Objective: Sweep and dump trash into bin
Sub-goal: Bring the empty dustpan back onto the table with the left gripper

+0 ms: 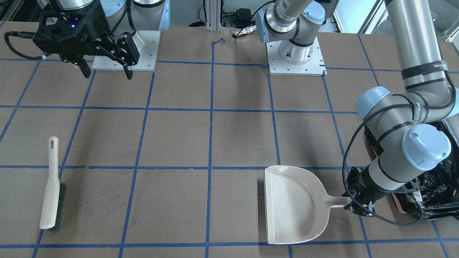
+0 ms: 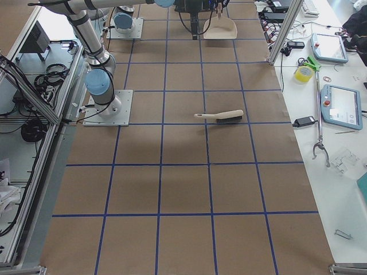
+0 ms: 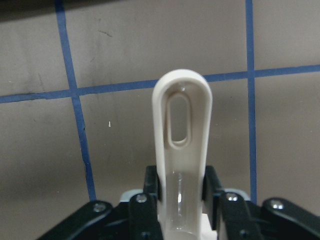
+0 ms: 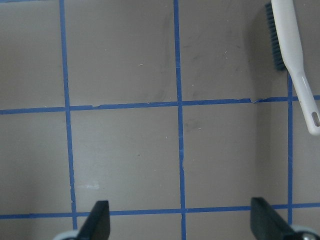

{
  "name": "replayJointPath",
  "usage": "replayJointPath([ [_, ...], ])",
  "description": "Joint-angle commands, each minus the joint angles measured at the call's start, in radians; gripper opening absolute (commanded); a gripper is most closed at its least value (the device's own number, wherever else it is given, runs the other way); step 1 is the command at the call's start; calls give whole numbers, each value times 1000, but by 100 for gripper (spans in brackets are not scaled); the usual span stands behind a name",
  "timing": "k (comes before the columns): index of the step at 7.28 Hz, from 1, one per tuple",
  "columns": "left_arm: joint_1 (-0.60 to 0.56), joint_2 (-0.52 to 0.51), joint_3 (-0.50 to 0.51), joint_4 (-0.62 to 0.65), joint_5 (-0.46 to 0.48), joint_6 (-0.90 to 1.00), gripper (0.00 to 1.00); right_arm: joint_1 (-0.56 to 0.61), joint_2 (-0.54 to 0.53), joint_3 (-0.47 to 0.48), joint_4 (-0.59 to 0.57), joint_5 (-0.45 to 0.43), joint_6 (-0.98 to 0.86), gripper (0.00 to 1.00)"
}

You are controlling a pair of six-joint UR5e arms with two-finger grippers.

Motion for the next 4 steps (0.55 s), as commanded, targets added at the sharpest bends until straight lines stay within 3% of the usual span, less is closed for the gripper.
replayJointPath([
  [1, -8, -24, 0, 27, -1, 1, 0, 0, 0, 0, 0, 0, 0, 100],
  [4, -6, -26, 3, 29, 8, 26, 0, 0, 0, 0, 2, 0, 0, 100],
])
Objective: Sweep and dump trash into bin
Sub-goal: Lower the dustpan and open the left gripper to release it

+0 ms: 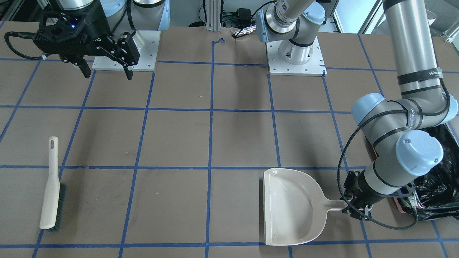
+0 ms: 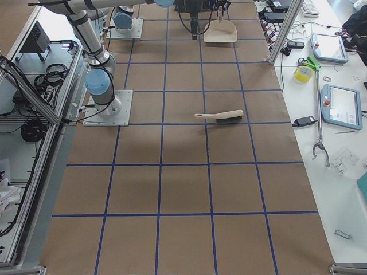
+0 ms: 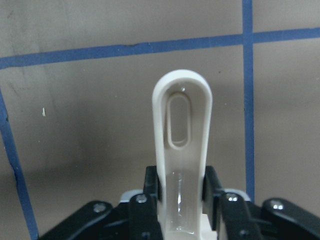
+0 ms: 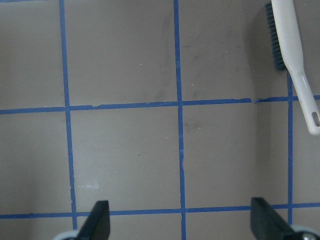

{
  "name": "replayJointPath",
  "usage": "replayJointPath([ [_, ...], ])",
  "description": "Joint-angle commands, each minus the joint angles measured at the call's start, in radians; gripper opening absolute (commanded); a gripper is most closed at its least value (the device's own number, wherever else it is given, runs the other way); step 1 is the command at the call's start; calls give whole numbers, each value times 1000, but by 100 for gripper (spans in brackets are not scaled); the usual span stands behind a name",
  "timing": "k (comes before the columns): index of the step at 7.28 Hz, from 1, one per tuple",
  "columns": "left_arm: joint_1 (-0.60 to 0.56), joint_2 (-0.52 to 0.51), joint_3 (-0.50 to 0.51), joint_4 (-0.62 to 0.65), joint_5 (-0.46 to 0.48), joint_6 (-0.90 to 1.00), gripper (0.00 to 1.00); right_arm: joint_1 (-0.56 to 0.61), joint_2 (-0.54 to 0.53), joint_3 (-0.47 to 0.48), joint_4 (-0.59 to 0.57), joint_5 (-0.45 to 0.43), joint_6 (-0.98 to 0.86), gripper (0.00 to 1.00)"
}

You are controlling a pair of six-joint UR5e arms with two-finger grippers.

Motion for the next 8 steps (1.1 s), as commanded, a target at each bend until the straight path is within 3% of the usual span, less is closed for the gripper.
replayJointPath([
  [1, 0, -14, 2, 9, -3, 26, 0, 0, 0, 0, 0, 0, 0, 100],
  [7, 2, -27, 8, 20, 5, 58, 0, 0, 0, 2, -4, -3, -9, 100],
  [8, 2, -27, 8, 20, 6, 49, 14, 0, 0, 0, -4, -2, -8, 100],
])
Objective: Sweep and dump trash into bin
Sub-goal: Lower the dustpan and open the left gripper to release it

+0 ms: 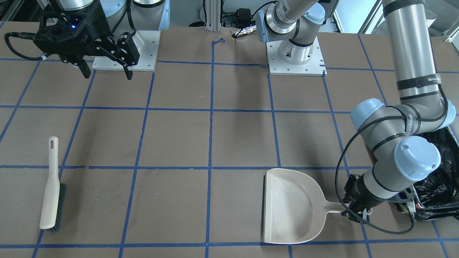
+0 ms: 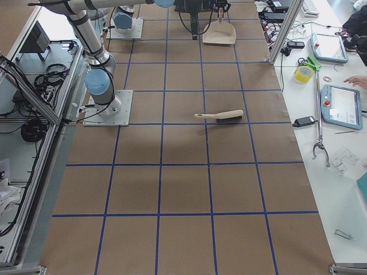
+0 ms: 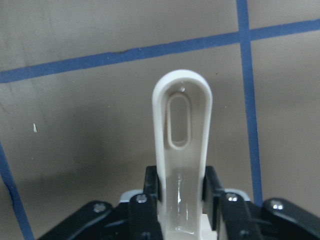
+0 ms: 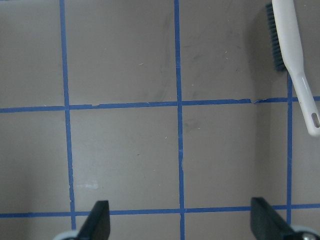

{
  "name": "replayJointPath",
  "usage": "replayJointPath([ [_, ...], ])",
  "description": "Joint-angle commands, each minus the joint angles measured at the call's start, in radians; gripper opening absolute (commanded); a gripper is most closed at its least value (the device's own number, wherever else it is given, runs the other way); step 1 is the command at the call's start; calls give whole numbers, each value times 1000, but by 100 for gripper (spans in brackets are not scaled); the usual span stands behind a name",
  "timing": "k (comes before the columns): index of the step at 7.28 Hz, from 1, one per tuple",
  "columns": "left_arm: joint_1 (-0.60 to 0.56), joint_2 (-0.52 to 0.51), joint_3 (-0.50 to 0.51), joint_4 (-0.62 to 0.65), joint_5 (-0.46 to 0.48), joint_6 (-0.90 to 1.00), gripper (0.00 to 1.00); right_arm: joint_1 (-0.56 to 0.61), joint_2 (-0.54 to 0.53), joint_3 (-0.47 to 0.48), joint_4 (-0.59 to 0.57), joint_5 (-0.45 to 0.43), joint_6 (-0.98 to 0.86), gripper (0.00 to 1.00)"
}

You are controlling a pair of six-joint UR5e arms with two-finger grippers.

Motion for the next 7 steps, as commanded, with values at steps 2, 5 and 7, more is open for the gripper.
replayJointPath([
  [2, 0, -1, 0, 1, 0, -21, 51, 0, -2, -2, 0, 0, 2, 100],
  [5, 0, 10, 0, 1, -14, -15, 63, 0, 0, -1, 2, 2, -4, 100],
  [7, -1, 65, -3, -13, -14, 0, 69, 0, 0, -3, 2, 3, -4, 100],
])
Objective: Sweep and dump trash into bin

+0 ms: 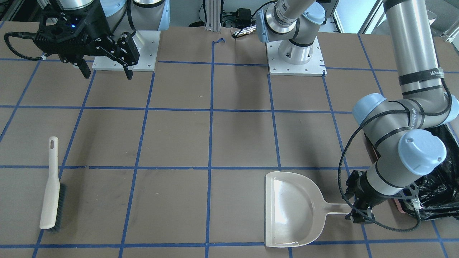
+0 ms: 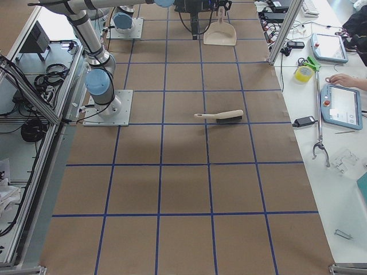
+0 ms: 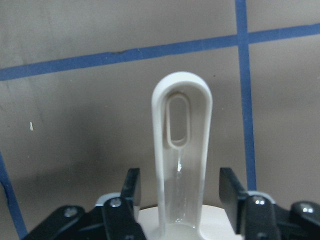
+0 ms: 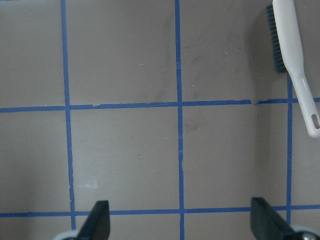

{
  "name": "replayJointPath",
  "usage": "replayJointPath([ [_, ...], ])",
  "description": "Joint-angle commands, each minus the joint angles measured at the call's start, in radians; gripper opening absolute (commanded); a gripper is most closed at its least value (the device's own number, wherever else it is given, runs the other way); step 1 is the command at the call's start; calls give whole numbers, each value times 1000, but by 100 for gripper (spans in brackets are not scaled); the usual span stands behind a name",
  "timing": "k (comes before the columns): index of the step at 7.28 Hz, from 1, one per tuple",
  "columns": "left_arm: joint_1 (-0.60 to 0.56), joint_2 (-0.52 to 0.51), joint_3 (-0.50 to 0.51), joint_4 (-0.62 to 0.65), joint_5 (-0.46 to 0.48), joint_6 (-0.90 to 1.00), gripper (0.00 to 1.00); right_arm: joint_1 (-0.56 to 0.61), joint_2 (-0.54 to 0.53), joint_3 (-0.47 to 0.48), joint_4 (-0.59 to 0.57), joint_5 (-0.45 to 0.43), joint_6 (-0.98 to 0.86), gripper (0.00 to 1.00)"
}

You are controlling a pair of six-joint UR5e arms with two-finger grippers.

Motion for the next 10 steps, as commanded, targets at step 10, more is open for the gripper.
replayJointPath([
  [10, 7, 390, 1, -424, 54, 863, 100, 0, 0, -1, -1, 0, -8, 100],
])
